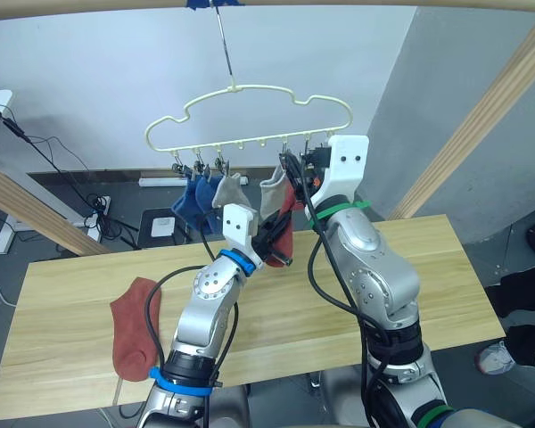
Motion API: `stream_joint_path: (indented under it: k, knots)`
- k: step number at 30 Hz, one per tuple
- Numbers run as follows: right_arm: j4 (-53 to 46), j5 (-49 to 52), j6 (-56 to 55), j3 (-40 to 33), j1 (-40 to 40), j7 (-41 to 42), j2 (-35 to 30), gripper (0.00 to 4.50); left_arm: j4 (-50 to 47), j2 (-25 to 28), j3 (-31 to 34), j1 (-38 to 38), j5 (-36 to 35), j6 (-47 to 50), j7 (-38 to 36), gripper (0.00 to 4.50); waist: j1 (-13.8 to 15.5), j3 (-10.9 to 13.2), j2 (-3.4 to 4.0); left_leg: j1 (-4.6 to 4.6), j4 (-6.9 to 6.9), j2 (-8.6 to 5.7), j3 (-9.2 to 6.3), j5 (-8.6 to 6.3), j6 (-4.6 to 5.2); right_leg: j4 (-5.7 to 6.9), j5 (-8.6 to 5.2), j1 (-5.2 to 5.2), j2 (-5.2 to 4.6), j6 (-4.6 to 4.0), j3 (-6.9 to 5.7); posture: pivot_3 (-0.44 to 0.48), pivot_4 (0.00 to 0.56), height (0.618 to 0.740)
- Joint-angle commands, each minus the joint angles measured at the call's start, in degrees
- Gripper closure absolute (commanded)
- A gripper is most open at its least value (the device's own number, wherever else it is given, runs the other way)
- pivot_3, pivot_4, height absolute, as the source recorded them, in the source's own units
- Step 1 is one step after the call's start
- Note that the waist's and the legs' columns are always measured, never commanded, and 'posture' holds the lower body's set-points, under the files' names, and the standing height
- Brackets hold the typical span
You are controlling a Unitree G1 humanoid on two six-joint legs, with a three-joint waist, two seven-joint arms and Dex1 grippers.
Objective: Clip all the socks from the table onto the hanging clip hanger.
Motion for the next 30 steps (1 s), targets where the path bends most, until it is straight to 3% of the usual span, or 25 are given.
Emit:
stream_joint_path:
  k: [1, 7, 11, 17, 28, 30]
  knots:
    - [-5.4, 1.9, 2.0, 0.5, 1.0, 2.1, 1.0, 2.35, -2.6, 0.2, -0.4, -0.3, -0.8, -0.4, -0.7, 3.95, 0.0, 0.0, 0.0, 0.0, 0.0, 0.0, 0.0, 0.0, 0.0, 0.0, 0.0, 0.0, 0.0, 0.0, 0.0, -0.187, 0.262, 0.74]
    - [-12.6, 2.6, 6.5, 2.0, 3.5, 8.9, -6.9, 2.35, -2.5, 1.0, -0.4, -0.4, -0.7, -0.8, -1.4, 2.25, 0.0, 0.0, 0.0, 0.0, 0.01, -0.01, -0.01, 0.0, 0.0, -0.02, -0.01, 0.01, 0.0, 0.01, -0.01, -0.193, 0.259, 0.74]
    - [-16.9, 2.9, 6.6, 1.7, 5.6, 12.7, -13.0, 2.35, -2.9, 2.4, -0.4, 0.1, -1.4, -0.4, -3.3, 2.25, -0.1, 0.0, 0.0, 0.0, 0.0, -0.01, 0.0, 0.0, 0.0, -0.04, -0.01, 0.01, 0.0, 0.02, -0.01, -0.194, 0.258, 0.74]
    - [-18.7, 0.5, 5.0, -0.3, 8.6, 12.5, -16.7, 2.35, -5.7, 6.9, -1.6, 2.2, -1.1, -0.6, -7.5, 2.25, -0.2, 0.0, 0.0, 0.01, -0.01, 0.0, -0.01, 0.0, 0.0, -0.04, -0.02, 0.01, 0.03, 0.03, 0.0, -0.201, 0.256, 0.74]
    - [-10.9, -7.7, 0.1, -0.2, 7.1, 7.5, -12.6, 2.35, -13.6, 15.1, 1.6, 3.3, -4.6, 3.1, -12.1, 2.25, -0.3, 0.0, 0.01, 0.03, -0.01, 0.01, 0.03, 0.0, 0.0, -0.06, -0.01, 0.0, 0.04, 0.04, 0.06, -0.185, 0.25, 0.74]
    - [-9.0, -8.8, -1.0, -0.5, 6.3, 6.8, -11.4, 1.99, -15.1, 16.1, 2.5, 2.6, -5.6, 4.7, -12.2, 2.23, -0.3, 0.0, 0.01, 0.02, -0.02, 0.02, 0.03, 0.0, 0.0, -0.07, -0.02, -0.01, 0.04, 0.03, 0.06, -0.172, 0.248, 0.74]
